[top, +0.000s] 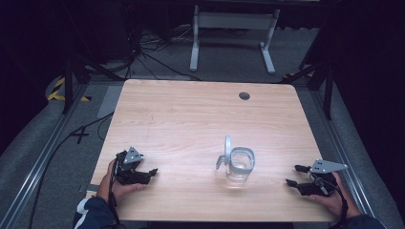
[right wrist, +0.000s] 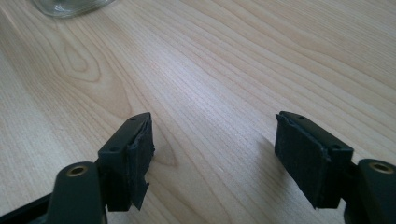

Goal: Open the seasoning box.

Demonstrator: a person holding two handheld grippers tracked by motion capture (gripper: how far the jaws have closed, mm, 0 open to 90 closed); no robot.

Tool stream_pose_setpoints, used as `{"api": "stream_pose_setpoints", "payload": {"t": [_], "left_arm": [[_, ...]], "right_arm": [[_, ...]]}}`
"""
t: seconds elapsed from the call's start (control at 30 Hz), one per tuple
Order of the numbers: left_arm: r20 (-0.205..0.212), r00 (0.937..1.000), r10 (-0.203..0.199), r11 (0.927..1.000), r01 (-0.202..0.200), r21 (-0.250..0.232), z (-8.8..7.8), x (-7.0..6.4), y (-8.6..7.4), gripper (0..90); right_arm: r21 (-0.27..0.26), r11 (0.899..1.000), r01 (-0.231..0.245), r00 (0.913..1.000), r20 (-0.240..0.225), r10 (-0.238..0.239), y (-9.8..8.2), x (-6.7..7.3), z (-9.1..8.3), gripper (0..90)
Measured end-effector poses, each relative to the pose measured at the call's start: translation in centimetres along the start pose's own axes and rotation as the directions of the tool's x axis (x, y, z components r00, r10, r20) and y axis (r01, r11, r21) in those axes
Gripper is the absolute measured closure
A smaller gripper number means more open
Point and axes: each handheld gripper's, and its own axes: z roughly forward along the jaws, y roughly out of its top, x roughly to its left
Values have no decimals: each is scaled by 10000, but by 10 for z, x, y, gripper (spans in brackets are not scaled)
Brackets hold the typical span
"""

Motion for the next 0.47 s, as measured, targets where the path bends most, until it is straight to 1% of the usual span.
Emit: {"api": "stream_pose_setpoints", "payload": {"t": [0.1, 0.13, 0.23, 0.3, 0.33, 0.4, 0.43, 0.47], "left_arm": [[24, 10000, -48, 10000, 48, 31, 0, 0, 0, 196], [28, 9998, -189, 9998, 189, -8, 1, -1, 0, 196], [37, 9999, -151, 9999, 151, 5, 1, -1, 0, 194], [101, 9997, -236, 9997, 235, 49, 1, -1, 1, 193], [-61, 9999, 101, 9999, -101, 55, 1, 1, 1, 193], [-43, 10000, 28, 10000, -28, 23, 1, 1, 1, 192], [-95, 9999, 124, 9999, -124, -8, 1, 1, 1, 192], [-60, 10000, 60, 10000, -60, 21, 1, 1, 1, 192]], "right_arm": [[-12, 10000, 12, 10000, -15, -12, 0, 0, 0, 281], [9, 10000, 3, 10000, -29, -2, 0, 0, 0, 281], [10, 10000, -16, 10000, -46, 16, 0, 0, 0, 281], [18, 10000, -12, 10000, -46, 12, 0, 0, 0, 280], [9, 10000, -14, 10000, -48, 14, 0, 0, 0, 281], [8, 10000, -14, 10000, -47, 14, 0, 0, 0, 281], [8, 10000, -14, 10000, -47, 14, 0, 0, 0, 281], [9, 10000, -14, 10000, -48, 14, 0, 0, 0, 280]]}}
